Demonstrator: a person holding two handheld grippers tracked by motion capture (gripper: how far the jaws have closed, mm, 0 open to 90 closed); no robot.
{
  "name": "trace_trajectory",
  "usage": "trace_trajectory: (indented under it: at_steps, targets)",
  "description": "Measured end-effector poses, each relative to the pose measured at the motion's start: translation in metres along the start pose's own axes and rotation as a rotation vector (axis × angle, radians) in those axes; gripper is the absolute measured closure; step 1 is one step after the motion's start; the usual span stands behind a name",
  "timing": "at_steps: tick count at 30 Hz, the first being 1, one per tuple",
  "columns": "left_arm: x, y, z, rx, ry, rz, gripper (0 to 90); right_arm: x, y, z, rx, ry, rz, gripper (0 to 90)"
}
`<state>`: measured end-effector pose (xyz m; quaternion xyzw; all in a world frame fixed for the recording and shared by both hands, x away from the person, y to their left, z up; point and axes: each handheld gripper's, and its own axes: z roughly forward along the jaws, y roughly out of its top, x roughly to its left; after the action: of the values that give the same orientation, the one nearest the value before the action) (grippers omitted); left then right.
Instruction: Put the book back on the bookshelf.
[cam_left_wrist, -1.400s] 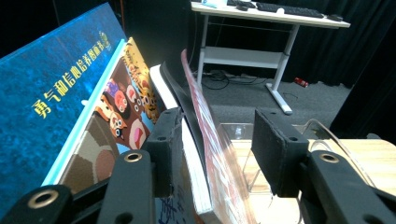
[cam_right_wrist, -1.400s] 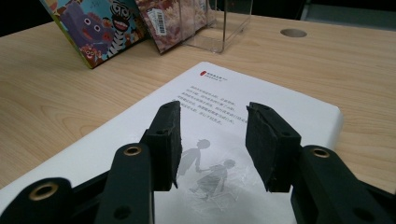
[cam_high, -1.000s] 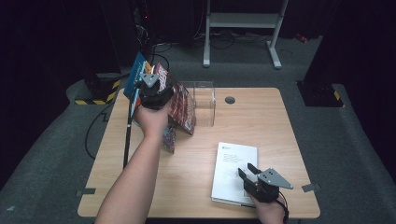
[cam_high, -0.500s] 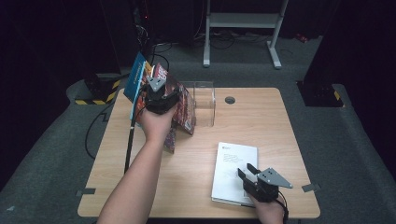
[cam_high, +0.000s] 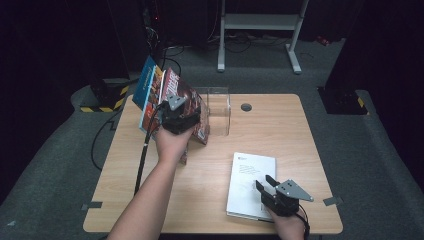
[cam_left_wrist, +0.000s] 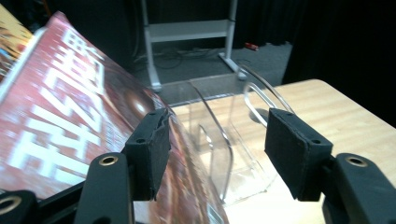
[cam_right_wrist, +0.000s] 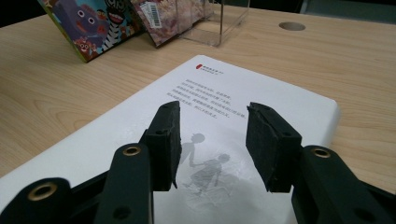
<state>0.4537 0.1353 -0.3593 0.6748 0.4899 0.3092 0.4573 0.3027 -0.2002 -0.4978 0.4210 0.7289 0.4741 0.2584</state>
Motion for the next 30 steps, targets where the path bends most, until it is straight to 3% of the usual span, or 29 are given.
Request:
trace_trajectory:
  at_steps: [8,14,16,19,23,30]
  targets:
    - [-0.004,-0.024,0.0,0.034,-0.08,0.015,37.7,-0.009,-0.001,-0.002,0.008,-0.028,0.006,54.2]
    - [-0.009,-0.044,-0.001,0.066,-0.149,0.024,36.3,-0.015,-0.004,-0.003,0.029,-0.057,-0.023,53.6]
    - [-0.012,-0.05,-0.001,0.088,-0.151,0.041,35.0,-0.017,-0.005,-0.002,0.037,-0.065,-0.025,53.1]
    - [-0.015,-0.061,-0.002,0.098,-0.173,0.031,34.0,-0.019,-0.007,-0.002,0.053,-0.076,-0.033,52.0]
    - [-0.023,-0.075,-0.005,0.099,-0.193,0.056,32.3,-0.022,-0.009,-0.001,0.061,-0.079,-0.022,49.7]
    - [-0.038,-0.103,-0.008,0.113,-0.238,0.065,31.9,-0.026,-0.01,-0.003,0.062,-0.082,0.004,46.3]
